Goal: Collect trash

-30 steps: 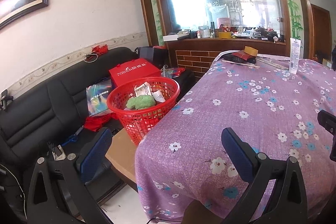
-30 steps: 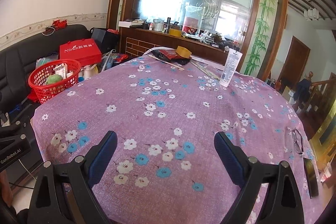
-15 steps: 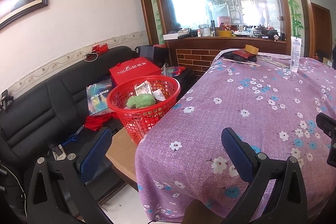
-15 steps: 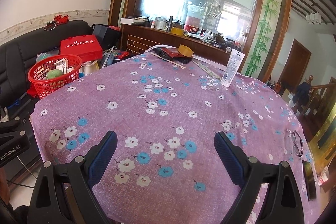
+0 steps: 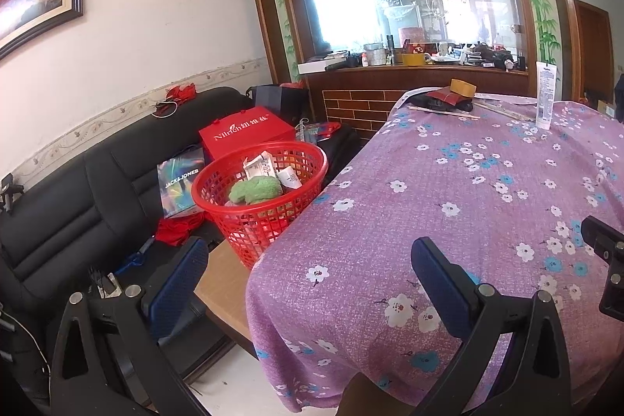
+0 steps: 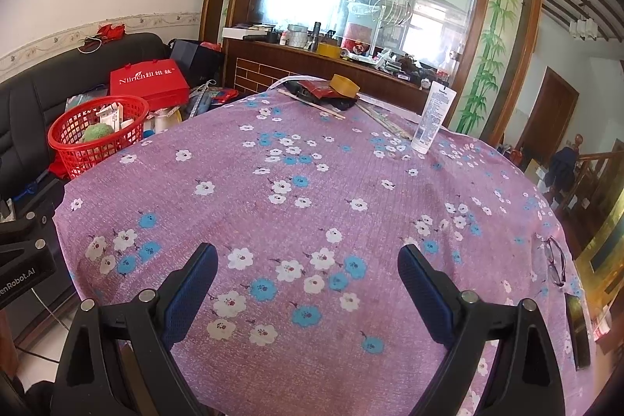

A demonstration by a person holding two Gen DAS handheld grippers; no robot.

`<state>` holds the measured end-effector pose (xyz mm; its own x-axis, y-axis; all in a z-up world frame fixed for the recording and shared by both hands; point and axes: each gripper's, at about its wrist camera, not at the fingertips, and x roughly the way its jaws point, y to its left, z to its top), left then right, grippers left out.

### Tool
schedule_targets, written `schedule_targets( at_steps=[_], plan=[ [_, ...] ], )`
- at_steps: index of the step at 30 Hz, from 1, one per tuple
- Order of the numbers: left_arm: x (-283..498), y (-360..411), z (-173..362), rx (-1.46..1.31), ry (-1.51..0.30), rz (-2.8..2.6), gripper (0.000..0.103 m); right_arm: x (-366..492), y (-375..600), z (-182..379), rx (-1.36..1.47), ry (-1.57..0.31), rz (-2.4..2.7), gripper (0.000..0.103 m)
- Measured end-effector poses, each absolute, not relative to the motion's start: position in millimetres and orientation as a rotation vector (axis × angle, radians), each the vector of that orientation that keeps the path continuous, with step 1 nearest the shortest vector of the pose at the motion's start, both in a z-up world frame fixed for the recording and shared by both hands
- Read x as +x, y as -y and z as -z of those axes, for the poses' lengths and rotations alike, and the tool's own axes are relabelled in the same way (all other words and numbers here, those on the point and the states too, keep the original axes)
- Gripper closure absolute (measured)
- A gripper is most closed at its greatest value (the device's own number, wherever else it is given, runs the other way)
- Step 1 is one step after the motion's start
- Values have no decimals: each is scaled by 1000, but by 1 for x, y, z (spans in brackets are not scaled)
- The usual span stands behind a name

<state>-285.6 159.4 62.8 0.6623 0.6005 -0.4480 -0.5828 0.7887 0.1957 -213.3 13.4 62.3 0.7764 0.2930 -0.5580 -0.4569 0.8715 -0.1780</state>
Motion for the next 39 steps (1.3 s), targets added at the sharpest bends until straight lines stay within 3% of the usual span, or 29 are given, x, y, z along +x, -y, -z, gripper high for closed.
schedule_targets(
  at_steps=[25, 31, 33, 39],
  plan=[
    [-260, -152, -57, 75, -556, -618, 0, -191, -1, -42, -273, -616, -393, 7],
    [-206, -115, -58, 105, -633, -470, 0, -132, 60, -41, -150, -712, -257, 6],
    [-176, -91, -58, 112, -693, -351, 0, -106, 89, -38, -120, -769, -183, 0],
    [-86, -30, -38, 45, -905, -65, 0, -50, 160, -17, 9, -922, -46, 0]
  ],
)
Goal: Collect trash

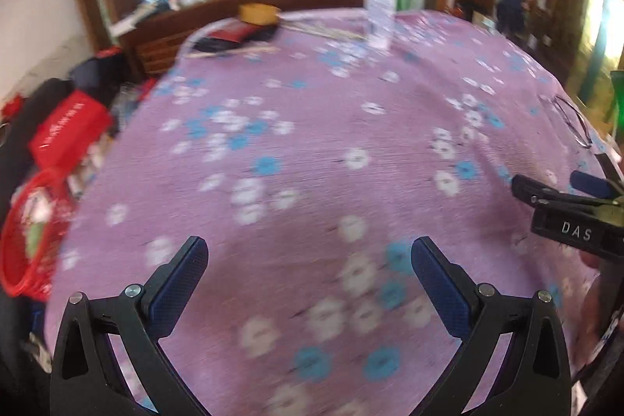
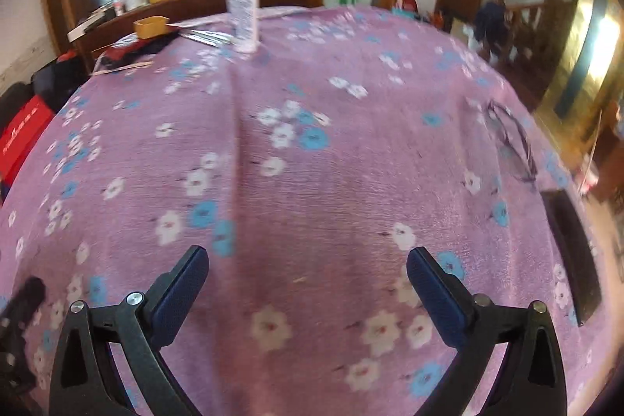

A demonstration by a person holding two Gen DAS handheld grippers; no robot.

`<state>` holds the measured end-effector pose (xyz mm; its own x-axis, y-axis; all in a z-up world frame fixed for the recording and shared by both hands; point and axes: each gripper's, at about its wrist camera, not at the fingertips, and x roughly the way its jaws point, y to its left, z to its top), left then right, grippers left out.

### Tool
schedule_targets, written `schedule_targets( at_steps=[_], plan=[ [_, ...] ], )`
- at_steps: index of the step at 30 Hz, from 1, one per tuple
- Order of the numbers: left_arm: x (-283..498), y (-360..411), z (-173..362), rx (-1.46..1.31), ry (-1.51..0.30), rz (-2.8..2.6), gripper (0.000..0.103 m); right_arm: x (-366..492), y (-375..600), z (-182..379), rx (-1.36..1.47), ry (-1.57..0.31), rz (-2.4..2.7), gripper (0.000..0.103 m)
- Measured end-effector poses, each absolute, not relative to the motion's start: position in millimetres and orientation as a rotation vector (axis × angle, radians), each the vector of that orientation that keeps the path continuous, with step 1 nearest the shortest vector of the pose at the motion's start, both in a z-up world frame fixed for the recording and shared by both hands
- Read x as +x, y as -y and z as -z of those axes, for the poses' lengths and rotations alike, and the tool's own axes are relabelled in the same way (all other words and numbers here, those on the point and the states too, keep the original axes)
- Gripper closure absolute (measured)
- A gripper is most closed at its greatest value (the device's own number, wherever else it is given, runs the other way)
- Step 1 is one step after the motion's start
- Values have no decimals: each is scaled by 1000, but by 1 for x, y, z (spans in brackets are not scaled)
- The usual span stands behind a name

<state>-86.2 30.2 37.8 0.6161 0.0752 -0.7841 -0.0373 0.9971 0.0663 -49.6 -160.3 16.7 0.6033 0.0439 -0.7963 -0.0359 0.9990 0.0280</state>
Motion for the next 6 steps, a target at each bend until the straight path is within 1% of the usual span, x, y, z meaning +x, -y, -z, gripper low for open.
schedule_targets(
  at_steps=[3, 6],
  plan=[
    [-57, -2, -24, 94, -959, -12, 0, -35, 173, -8, 30, -962, -28, 0],
    [-33, 10, -10, 114, -1014, 37, 0, -25, 176, 0, 52, -1002, -52, 0]
  ],
)
